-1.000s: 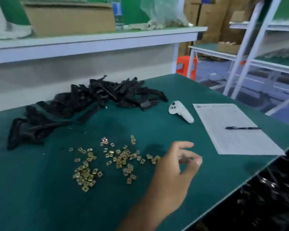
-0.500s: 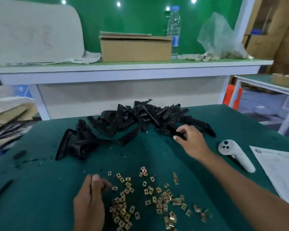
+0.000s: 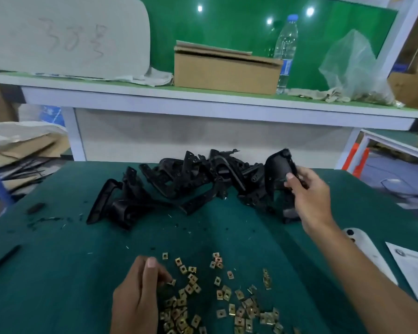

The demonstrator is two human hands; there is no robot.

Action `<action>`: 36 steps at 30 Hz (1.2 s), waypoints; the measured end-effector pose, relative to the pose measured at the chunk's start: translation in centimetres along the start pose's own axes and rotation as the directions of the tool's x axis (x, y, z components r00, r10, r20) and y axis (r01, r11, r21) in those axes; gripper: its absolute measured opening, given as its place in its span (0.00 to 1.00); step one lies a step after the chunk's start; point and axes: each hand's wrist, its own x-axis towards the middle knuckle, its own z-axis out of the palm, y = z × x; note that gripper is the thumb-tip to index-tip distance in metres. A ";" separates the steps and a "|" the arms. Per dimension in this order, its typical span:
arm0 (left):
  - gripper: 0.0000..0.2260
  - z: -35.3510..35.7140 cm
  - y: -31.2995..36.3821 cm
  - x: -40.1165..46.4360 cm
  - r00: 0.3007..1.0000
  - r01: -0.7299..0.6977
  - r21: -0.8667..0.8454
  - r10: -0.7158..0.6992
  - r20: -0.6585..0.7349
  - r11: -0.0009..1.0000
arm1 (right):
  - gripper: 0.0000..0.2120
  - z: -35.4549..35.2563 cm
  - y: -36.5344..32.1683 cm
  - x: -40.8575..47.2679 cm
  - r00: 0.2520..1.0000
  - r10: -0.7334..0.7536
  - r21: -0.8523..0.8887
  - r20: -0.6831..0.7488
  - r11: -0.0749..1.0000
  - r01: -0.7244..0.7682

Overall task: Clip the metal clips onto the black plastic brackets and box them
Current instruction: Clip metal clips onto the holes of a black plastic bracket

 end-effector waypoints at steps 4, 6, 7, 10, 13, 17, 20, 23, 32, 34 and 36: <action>0.14 -0.1 1.4 -1.3 0.986 -0.165 0.072 0.163 0.032 0.984 | 0.12 -0.1 -3.9 -8.7 0.964 0.007 0.140 0.267 0.989 -0.046; 0.11 0.2 2.4 -2.0 0.954 -0.294 0.055 0.290 0.072 0.954 | 0.14 0.3 -4.9 -12.9 0.921 -0.014 0.124 0.389 0.992 -0.037; 0.15 0.3 3.1 -2.4 0.932 -0.356 0.035 0.352 0.088 0.934 | 0.14 0.6 -5.4 -14.7 0.899 -0.006 0.123 0.438 0.991 -0.053; 0.33 0.6 4.2 -3.6 0.870 -0.492 0.010 0.491 0.052 0.871 | 0.10 1.2 -6.4 -18.9 0.800 -0.035 0.110 0.599 0.993 -0.039; 0.32 0.3 4.9 -3.8 0.938 -0.343 -0.169 0.345 -0.018 0.924 | 0.20 0.9 -7.2 -21.1 0.623 -0.124 0.111 0.773 0.992 0.060; 0.22 -0.2 4.2 -3.0 0.967 -0.221 -0.345 0.251 0.044 0.912 | 0.23 -0.9 -6.5 -18.4 0.553 -0.140 -0.012 0.821 0.965 0.263; 0.12 -0.3 4.5 -2.7 0.972 0.159 -0.539 -0.035 0.233 0.828 | 0.18 -1.7 -2.4 -14.9 0.628 0.023 -0.304 0.778 0.889 0.344; 0.18 -0.3 4.7 -2.9 0.916 0.310 -0.501 -0.112 0.386 0.808 | 0.22 -1.7 1.7 -14.1 0.551 0.172 -0.473 0.817 0.747 0.467; 0.26 0.2 4.4 -2.8 0.926 0.349 -0.547 -0.191 0.326 0.761 | 0.09 -0.7 4.3 -15.2 0.568 -0.021 -0.363 0.823 0.749 0.554; 0.27 0.2 4.4 -2.7 0.946 0.308 -0.567 -0.184 0.265 0.764 | 0.15 -0.6 4.3 -15.2 0.539 -0.035 -0.352 0.841 0.721 0.596; 0.27 0.2 4.4 -2.6 0.963 0.265 -0.579 -0.180 0.200 0.771 | 0.16 -0.6 4.2 -15.3 0.525 -0.064 -0.345 0.849 0.685 0.642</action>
